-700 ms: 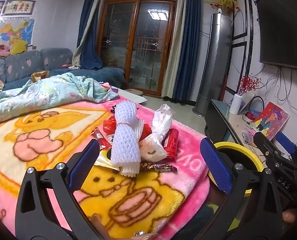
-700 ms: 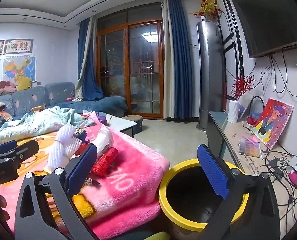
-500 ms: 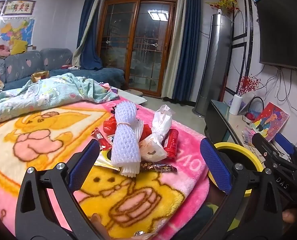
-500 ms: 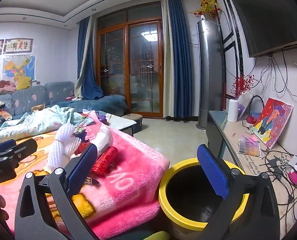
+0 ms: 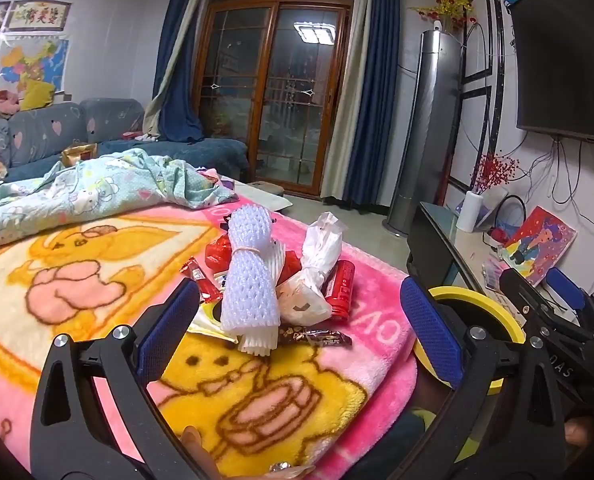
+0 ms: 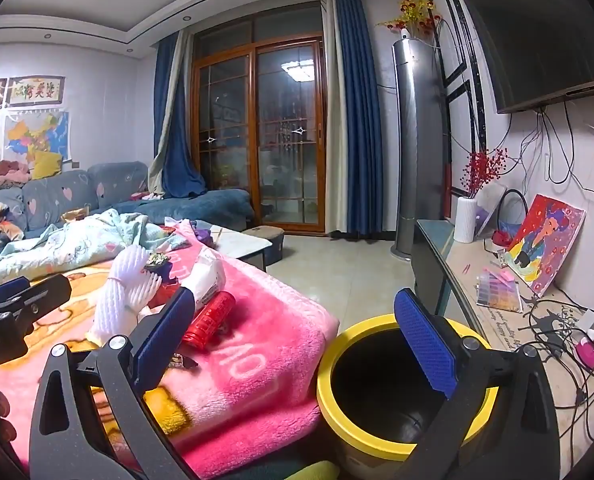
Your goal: Collect trash
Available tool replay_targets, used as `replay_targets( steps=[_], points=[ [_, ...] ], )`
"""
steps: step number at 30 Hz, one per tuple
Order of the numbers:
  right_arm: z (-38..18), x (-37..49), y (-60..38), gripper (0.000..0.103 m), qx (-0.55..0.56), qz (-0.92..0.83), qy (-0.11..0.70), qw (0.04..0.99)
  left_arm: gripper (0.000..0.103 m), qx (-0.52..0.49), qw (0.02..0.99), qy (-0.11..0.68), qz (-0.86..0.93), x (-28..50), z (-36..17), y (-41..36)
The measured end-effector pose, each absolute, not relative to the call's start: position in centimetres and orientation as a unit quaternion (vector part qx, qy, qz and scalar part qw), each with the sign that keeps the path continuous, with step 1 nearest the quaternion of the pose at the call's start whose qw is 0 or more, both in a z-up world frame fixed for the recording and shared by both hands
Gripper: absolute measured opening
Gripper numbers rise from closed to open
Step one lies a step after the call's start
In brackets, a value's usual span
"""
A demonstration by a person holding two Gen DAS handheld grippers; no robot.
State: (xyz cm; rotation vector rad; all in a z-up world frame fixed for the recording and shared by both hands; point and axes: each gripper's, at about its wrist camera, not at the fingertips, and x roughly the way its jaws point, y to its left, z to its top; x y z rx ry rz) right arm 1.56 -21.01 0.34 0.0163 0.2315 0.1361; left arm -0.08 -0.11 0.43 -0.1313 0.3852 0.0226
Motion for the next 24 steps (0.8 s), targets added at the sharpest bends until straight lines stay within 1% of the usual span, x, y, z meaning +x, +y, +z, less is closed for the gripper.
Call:
replay_targets(
  steps=[24],
  points=[
    [-0.18, 2.22, -21.34, 0.097, 0.011, 0.060, 0.128, 0.990, 0.092, -0.065, 0.980, 0.188, 0.010, -0.23, 0.74, 0.04]
  ],
)
